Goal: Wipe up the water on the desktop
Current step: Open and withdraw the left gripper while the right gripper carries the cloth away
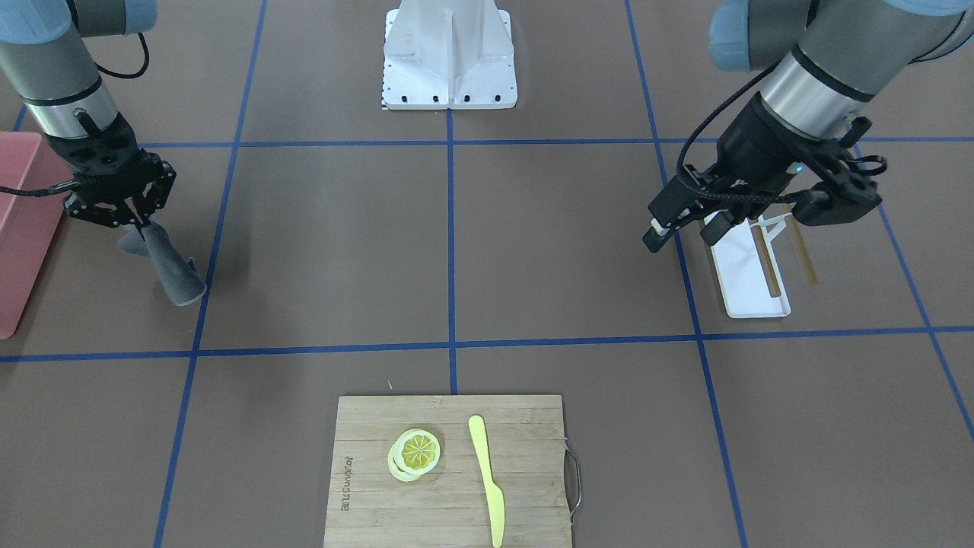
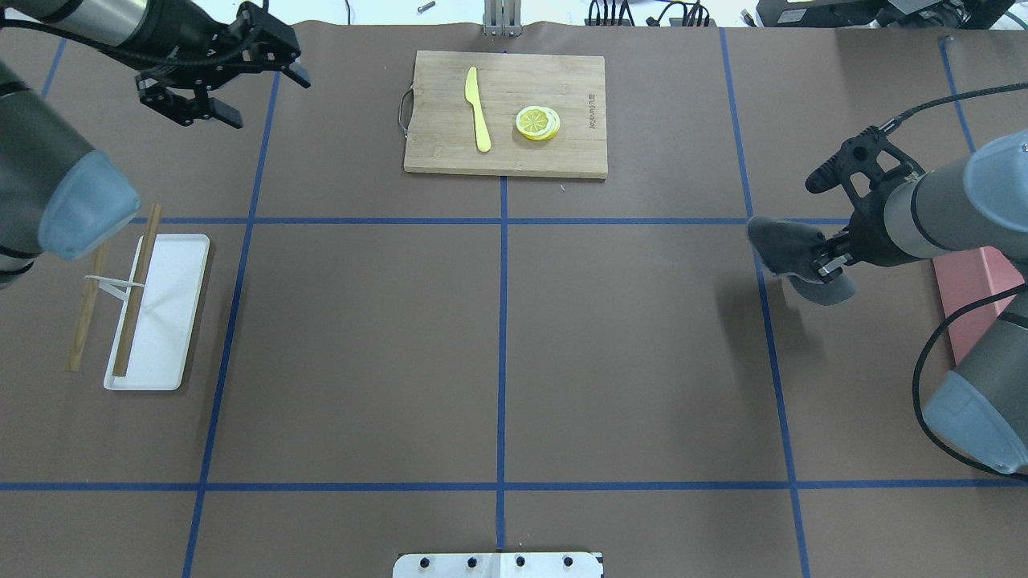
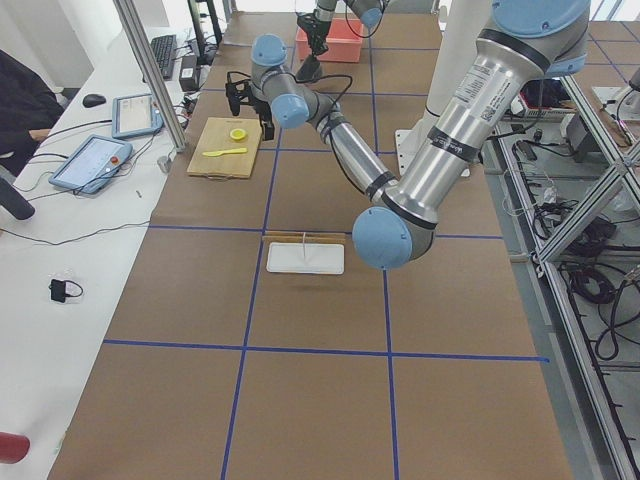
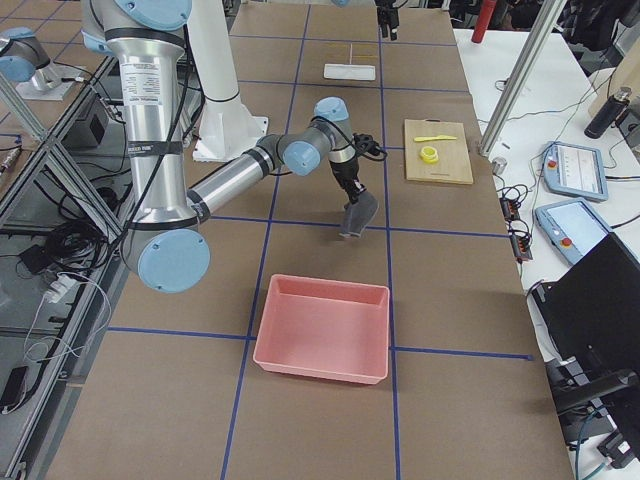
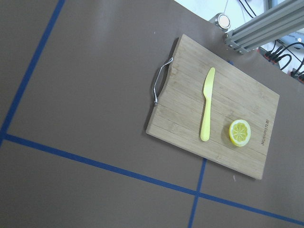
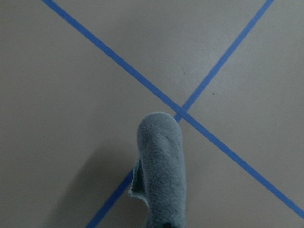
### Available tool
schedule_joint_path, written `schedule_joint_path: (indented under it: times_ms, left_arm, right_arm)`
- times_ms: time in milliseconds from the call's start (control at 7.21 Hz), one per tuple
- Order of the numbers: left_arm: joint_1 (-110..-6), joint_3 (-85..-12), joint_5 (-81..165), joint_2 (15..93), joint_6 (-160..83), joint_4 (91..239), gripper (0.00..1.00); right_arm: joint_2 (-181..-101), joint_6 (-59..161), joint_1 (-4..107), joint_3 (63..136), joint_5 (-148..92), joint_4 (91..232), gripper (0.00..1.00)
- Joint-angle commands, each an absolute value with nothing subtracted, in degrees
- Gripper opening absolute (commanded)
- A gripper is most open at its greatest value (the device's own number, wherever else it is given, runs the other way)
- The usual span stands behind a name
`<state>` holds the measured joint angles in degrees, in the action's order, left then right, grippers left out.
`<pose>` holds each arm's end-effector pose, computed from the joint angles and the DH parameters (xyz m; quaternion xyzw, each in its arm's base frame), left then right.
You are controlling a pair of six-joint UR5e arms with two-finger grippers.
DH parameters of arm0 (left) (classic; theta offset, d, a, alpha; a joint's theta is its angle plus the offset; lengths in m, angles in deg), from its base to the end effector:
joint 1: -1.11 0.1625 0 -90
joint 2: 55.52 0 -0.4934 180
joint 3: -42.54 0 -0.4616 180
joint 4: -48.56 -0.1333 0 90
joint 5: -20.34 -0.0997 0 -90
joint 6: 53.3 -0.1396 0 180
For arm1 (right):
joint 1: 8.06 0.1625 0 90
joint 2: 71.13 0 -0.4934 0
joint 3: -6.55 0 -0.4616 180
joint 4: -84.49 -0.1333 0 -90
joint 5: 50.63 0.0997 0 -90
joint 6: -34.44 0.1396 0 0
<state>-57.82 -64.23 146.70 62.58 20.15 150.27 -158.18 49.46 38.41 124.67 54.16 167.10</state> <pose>0.3222 -0.6328 0.2508 0.0583 0.5242 -0.1645 0.8335 -0.3306 -0.4898 0.4607 0.2255 -0.2657 -0.2717 0.8971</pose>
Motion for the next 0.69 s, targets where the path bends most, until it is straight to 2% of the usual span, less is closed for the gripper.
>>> schedule_joint_path:
  times_ms: [0, 277, 554]
  left_arm:
    - [-57.6, -65.48, 139.64, 59.36, 10.64, 145.02, 0.98]
    - [-59.88, -68.8, 135.95, 58.3, -10.05, 133.16, 0.98]
    - [-59.63, -69.0, 133.02, 56.98, -12.52, 133.02, 0.98]
  right_arm:
    - [-157.54, 46.04, 35.64, 120.75, 49.48, 170.19, 0.0]
    - [-155.25, 46.04, 31.16, 116.25, 49.12, 170.36, 0.0]
    - [-153.85, 47.44, 26.5, 116.23, 50.78, 170.45, 0.0]
